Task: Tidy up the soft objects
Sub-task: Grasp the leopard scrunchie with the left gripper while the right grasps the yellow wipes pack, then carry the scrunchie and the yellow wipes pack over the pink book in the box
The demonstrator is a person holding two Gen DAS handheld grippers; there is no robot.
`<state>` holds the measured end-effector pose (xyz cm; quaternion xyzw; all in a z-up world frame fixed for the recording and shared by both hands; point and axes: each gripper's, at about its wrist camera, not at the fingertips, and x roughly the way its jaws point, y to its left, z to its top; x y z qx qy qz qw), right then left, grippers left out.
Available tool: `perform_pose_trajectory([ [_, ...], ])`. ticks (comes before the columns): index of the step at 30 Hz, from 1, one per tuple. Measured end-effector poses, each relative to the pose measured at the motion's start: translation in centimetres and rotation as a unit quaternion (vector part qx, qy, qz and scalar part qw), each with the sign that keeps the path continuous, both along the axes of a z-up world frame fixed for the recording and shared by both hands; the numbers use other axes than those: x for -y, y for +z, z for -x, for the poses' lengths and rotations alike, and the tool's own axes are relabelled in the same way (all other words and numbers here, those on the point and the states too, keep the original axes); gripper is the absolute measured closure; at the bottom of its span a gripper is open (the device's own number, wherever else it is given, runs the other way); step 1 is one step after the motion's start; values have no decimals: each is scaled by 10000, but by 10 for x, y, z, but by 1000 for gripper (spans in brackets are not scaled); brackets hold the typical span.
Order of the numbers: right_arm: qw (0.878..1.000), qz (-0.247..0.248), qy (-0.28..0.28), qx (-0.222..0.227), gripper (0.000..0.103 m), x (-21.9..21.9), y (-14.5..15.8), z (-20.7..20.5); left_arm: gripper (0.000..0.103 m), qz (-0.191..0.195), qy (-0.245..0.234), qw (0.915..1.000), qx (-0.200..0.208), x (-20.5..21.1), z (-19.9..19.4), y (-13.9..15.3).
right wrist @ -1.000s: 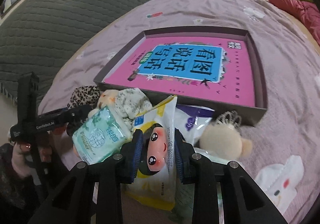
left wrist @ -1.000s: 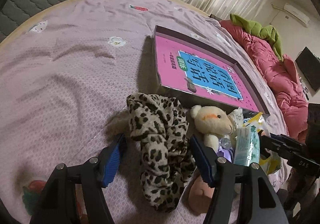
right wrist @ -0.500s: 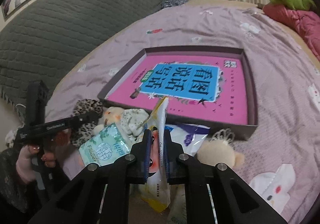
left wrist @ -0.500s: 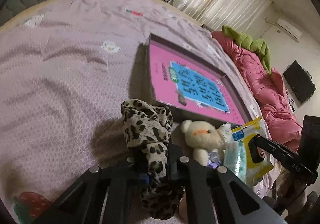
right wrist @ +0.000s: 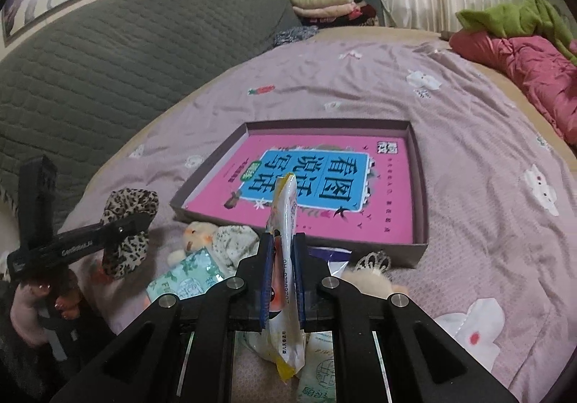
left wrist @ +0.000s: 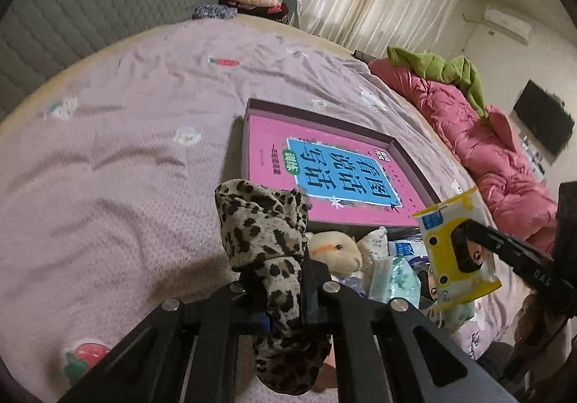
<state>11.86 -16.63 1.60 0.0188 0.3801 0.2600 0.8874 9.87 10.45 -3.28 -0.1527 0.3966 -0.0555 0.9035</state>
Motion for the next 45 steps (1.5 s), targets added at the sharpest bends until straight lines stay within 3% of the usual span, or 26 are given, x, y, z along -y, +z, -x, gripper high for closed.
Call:
perform_pose_trajectory([
  [13, 9982, -312, -315, 404, 92, 18, 18, 0, 93, -398, 15, 9991, 156, 25, -2, 32],
  [28, 9931, -629, -675, 729, 92, 26, 22, -18, 93, -761, -85, 9971, -39, 60, -32, 27],
  [45, 9908, -856, -691, 785, 92, 23, 12, -50, 93, -975, -51, 9951, -182, 73, -69, 19],
])
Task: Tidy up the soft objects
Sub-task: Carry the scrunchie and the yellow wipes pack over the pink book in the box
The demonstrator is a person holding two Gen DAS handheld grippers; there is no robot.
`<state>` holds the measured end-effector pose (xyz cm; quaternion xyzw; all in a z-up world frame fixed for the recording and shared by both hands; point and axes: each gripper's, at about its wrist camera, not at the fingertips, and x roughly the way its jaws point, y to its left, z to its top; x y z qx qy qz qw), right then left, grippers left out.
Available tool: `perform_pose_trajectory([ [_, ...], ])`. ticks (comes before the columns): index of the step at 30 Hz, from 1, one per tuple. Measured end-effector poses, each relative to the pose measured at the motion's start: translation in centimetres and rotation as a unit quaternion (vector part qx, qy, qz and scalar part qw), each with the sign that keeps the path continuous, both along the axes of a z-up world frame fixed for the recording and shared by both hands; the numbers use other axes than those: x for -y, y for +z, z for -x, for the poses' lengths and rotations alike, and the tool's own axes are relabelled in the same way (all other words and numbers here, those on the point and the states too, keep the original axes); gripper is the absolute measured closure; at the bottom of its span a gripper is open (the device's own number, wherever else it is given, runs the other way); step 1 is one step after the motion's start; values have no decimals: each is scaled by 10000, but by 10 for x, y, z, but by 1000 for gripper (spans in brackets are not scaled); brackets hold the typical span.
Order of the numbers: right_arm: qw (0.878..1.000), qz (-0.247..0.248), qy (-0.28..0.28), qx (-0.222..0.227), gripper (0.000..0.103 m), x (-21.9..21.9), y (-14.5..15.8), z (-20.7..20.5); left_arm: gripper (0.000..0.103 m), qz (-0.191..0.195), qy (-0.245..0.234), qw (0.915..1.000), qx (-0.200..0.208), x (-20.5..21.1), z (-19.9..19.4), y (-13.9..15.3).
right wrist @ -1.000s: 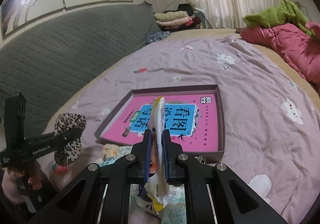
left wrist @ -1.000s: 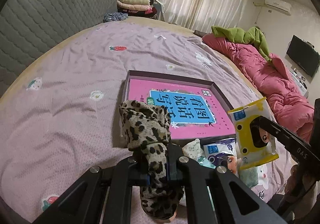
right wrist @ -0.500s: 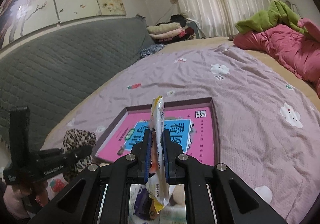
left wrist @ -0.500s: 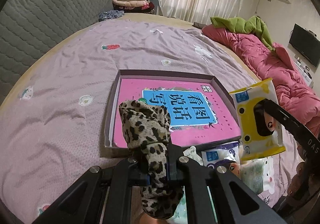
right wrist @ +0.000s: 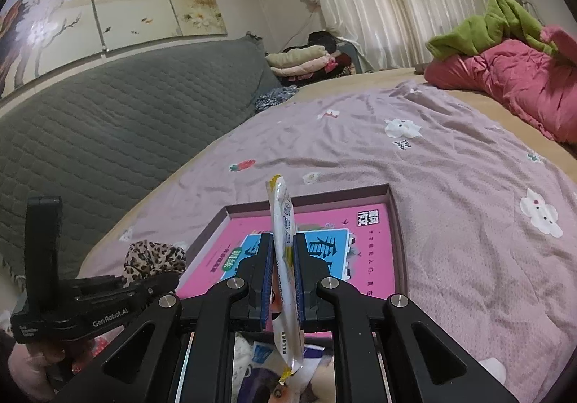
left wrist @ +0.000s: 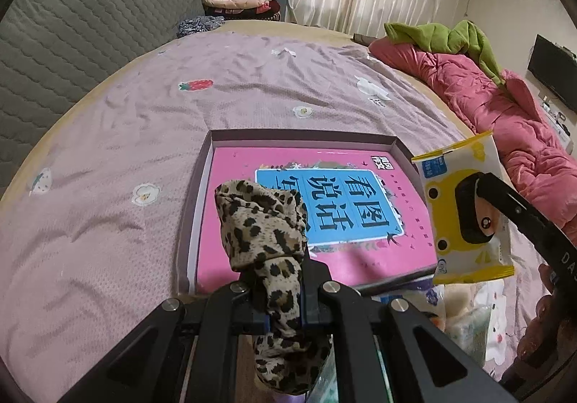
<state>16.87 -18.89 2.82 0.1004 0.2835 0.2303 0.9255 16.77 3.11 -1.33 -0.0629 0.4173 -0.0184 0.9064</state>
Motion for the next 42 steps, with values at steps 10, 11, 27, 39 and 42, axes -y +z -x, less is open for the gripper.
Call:
perform_pose_trajectory([
  [10, 9996, -135, -205, -123, 92, 8, -13, -21, 93, -64, 37, 9999, -157, -2, -25, -12],
  [11, 9995, -172, -238, -138, 92, 9, -14, -23, 93, -69, 36, 9998, -173, -2, -25, -13],
  [27, 9860, 230, -824, -1434, 93, 23, -67, -67, 93, -43, -24, 9989, -467, -2, -38, -36],
  [39, 9859, 774, -661, -1327, 90, 10, -67, -63, 93, -2, 9, 9980, -625, -7, -46, -47],
  [42, 9891, 817, -340, -1180, 90, -3, -60, -60, 93, -15, 24, 9976, -689, -8, -49, -50],
])
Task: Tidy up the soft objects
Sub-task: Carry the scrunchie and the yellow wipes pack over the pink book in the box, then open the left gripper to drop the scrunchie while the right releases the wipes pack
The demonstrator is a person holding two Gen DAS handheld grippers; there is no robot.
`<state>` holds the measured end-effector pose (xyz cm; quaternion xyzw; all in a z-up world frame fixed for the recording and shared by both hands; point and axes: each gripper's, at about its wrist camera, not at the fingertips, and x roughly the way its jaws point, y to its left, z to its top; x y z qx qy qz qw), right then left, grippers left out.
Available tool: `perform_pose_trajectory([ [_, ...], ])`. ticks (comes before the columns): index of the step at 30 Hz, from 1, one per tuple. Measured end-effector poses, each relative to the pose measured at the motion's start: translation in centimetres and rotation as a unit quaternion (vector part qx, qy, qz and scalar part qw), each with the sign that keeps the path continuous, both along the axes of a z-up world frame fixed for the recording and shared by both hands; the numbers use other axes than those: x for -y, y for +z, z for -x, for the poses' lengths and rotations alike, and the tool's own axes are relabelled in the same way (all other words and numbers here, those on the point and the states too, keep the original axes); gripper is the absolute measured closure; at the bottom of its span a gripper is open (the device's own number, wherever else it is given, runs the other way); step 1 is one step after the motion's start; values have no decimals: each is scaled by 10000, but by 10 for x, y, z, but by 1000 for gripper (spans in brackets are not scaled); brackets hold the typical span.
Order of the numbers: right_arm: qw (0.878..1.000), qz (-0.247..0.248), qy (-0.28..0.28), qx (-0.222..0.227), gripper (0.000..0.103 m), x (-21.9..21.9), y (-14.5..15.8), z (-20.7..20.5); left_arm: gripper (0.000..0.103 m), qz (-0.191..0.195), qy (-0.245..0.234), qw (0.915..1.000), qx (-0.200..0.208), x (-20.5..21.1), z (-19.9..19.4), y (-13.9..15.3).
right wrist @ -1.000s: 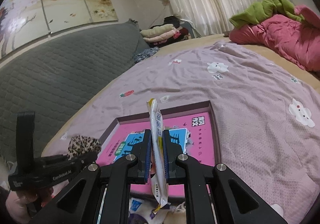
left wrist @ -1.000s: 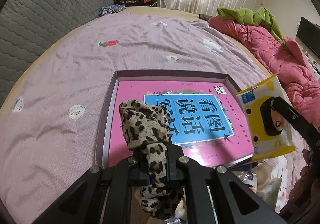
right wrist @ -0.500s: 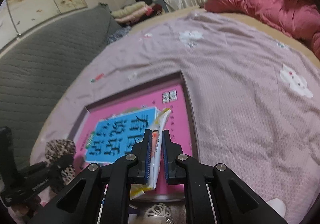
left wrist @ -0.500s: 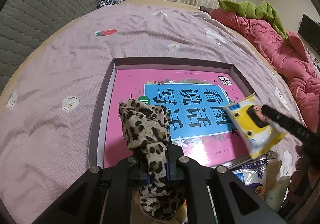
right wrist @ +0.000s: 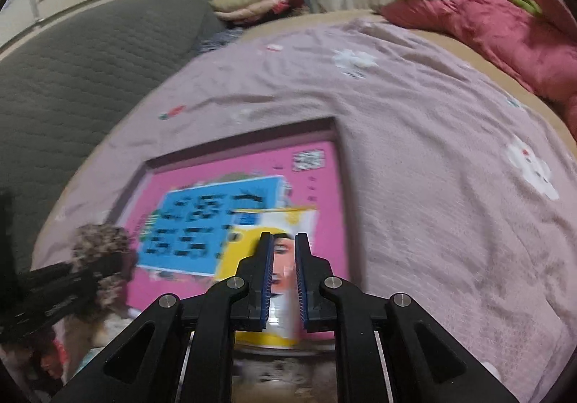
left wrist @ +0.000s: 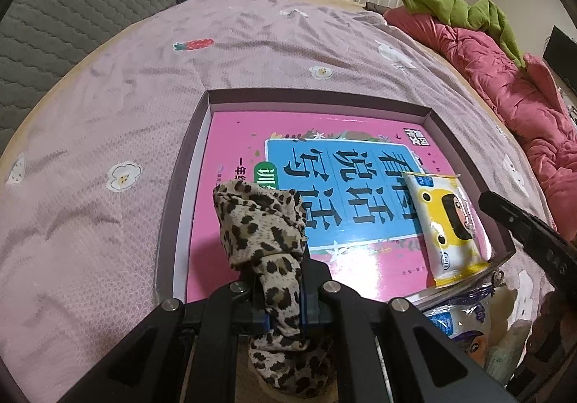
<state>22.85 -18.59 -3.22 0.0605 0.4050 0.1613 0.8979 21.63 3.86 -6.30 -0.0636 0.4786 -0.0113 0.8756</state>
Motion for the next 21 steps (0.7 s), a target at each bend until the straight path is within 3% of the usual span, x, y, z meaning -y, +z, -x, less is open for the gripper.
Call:
perform_pose_trajectory([
  [6, 9985, 173, 516, -94, 90, -27, -7, 8, 92, -24, -55, 9998, -179, 3, -7, -8],
  [13, 9977, 252, 600, -201, 79, -30, -11, 8, 90, 204, -27, 9993, -319, -1, -14, -13],
  [21, 9952, 529, 774, -266, 78, -38, -16, 9, 86, 400, 24, 9987, -310, -5, -29, -10],
])
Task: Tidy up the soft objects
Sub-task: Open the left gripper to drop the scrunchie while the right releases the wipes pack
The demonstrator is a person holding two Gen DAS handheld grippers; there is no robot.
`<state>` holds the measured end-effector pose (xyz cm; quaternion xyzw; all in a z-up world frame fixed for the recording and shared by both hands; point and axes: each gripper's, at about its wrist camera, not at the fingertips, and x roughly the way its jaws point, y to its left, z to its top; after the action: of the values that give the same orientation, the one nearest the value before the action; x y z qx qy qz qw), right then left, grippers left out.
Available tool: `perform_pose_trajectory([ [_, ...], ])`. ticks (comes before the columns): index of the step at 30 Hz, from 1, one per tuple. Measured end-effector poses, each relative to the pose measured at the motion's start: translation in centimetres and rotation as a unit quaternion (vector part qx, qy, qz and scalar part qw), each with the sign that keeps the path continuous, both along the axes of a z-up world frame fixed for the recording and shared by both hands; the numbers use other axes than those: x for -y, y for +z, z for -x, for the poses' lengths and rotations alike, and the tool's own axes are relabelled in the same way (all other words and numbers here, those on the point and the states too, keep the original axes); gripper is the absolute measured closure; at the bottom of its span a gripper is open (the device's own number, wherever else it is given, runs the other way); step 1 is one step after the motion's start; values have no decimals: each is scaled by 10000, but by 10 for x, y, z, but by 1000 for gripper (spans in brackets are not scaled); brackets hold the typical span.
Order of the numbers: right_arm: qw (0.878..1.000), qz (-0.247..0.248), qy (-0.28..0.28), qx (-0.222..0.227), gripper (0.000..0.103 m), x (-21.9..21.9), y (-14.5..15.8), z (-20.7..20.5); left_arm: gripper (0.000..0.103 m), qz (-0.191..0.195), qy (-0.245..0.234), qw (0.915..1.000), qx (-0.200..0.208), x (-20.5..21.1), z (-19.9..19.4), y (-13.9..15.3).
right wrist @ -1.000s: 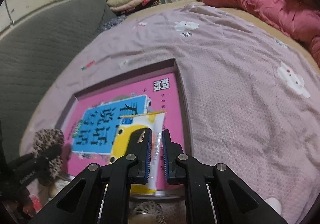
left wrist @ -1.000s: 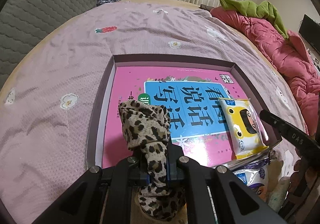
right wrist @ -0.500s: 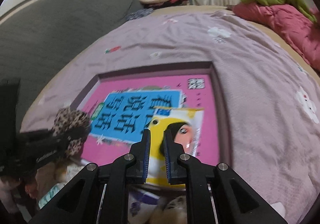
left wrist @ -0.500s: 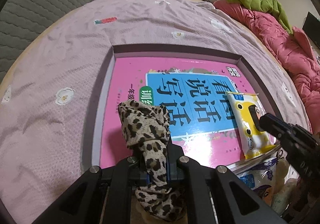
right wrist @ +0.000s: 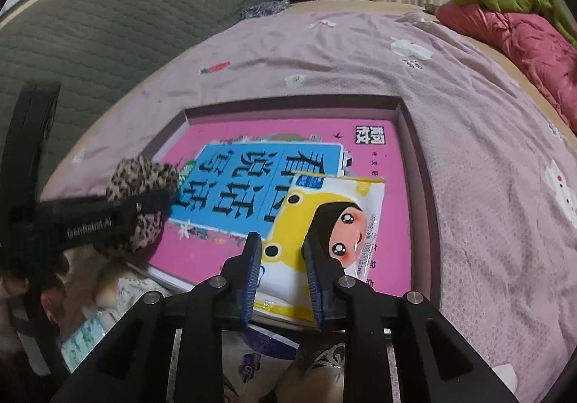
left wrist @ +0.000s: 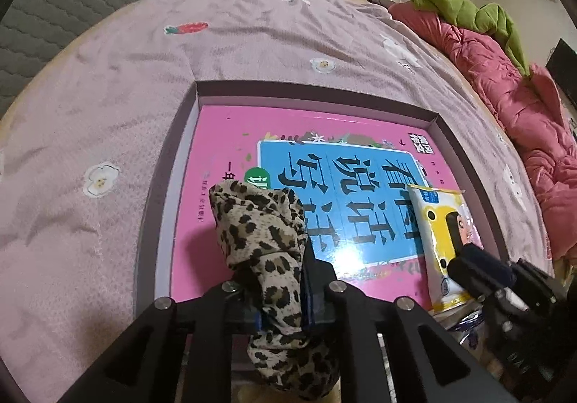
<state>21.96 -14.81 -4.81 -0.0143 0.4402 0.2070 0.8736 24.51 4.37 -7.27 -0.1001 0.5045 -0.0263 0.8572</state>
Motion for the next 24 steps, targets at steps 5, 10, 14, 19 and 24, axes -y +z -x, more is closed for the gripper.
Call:
perform_pose_trajectory([
  [5, 9986, 510, 92, 115, 78, -7, -3, 4, 78, -19, 34, 10000, 83, -1, -1, 2],
  [10, 9979, 633, -106, 85, 76, 4, -4, -1, 53, 236, -34, 9992, 327, -3, 1, 16],
  [14, 9989, 415, -217, -61, 72, 13, -5, -4, 53, 39, -37, 9994, 348, -2, 2, 21],
  [19, 9986, 496, -202, -17, 72, 11, -5, -3, 53, -123, 77, 9994, 321, -7, 5, 21],
  [24, 9986, 479, -209, -5, 71, 10, -3, -3, 51, -197, 200, 9988, 400, -18, 13, 27],
])
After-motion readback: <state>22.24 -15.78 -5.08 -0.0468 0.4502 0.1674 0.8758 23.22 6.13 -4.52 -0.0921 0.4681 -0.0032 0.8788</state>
